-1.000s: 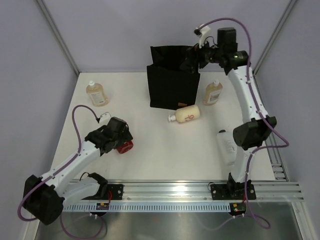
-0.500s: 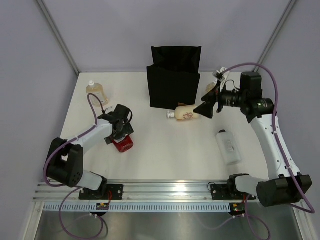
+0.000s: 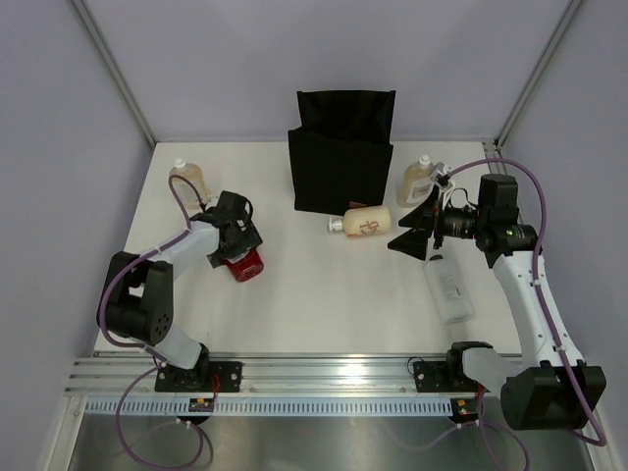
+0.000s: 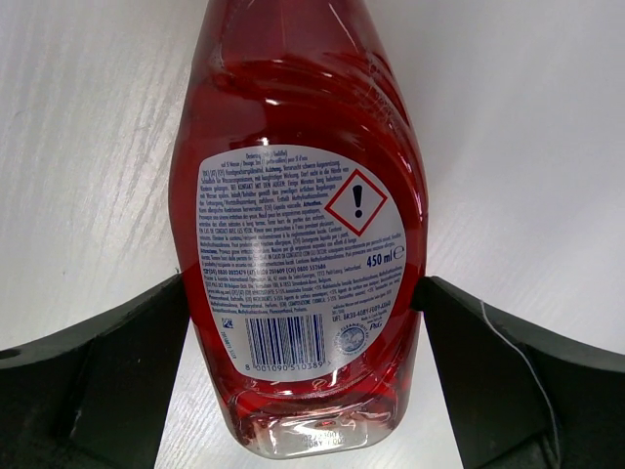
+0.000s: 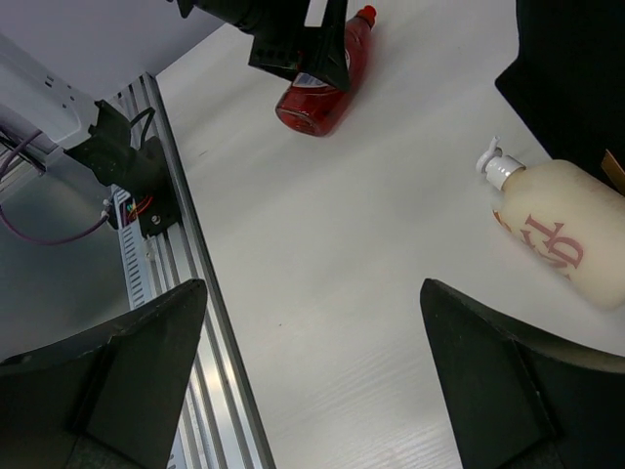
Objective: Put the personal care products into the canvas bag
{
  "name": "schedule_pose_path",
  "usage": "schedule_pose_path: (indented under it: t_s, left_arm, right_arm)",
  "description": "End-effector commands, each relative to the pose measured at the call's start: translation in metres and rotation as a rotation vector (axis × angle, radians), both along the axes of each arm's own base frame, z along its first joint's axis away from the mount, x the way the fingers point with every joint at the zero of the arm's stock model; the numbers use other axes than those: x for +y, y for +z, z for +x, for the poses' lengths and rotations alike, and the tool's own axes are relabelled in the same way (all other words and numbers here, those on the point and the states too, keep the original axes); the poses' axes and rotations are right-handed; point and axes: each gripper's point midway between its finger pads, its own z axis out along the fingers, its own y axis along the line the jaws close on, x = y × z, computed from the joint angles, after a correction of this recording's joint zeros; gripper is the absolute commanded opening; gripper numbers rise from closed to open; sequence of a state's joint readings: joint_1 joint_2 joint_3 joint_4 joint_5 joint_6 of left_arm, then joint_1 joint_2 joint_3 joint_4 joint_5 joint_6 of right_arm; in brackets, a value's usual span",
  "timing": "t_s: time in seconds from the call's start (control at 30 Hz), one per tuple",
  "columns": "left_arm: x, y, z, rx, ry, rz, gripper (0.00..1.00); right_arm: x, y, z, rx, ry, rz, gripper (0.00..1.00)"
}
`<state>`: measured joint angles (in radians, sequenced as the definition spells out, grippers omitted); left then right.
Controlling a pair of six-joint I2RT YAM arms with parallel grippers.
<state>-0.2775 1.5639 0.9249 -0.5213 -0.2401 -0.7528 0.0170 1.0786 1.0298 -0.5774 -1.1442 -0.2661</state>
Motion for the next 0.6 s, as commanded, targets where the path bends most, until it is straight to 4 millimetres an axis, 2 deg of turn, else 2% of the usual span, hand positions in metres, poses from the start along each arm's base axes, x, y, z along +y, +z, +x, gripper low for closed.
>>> schedule_pose_path:
  t_s: [0.0, 0.1, 0.2, 0.33, 0.4, 0.57]
  left_arm:
    - [-0.001, -0.035, -0.047, 0.234, -0.064, -0.004, 0.99]
    - [0.004, -0.030, -0.051, 0.260, -0.058, 0.024, 0.99]
    - [0.000, -0.025, -0.058, 0.248, -0.059, -0.012, 0.99]
    - [-0.014, -0.018, -0.069, 0.251, -0.048, -0.113, 0.99]
    - [-0.013, -0.016, -0.076, 0.276, -0.027, -0.111, 0.99]
    - [-0.011, -0.008, -0.077, 0.248, -0.006, -0.111, 0.99]
  right_arm:
    - [-0.002, 0.012, -0.001, -0.047, 0.036, 0.059, 0.99]
    - [-0.001, 0.013, -0.005, -0.050, 0.050, 0.076, 1.00]
    - [-0.001, 0.016, -0.007, -0.066, 0.060, 0.092, 1.00]
    - [-0.001, 0.021, -0.015, -0.073, 0.090, 0.128, 1.00]
    - [0.000, 0.021, -0.018, -0.065, 0.097, 0.138, 0.99]
    - [0.000, 0.018, -0.023, -0.071, 0.125, 0.157, 1.00]
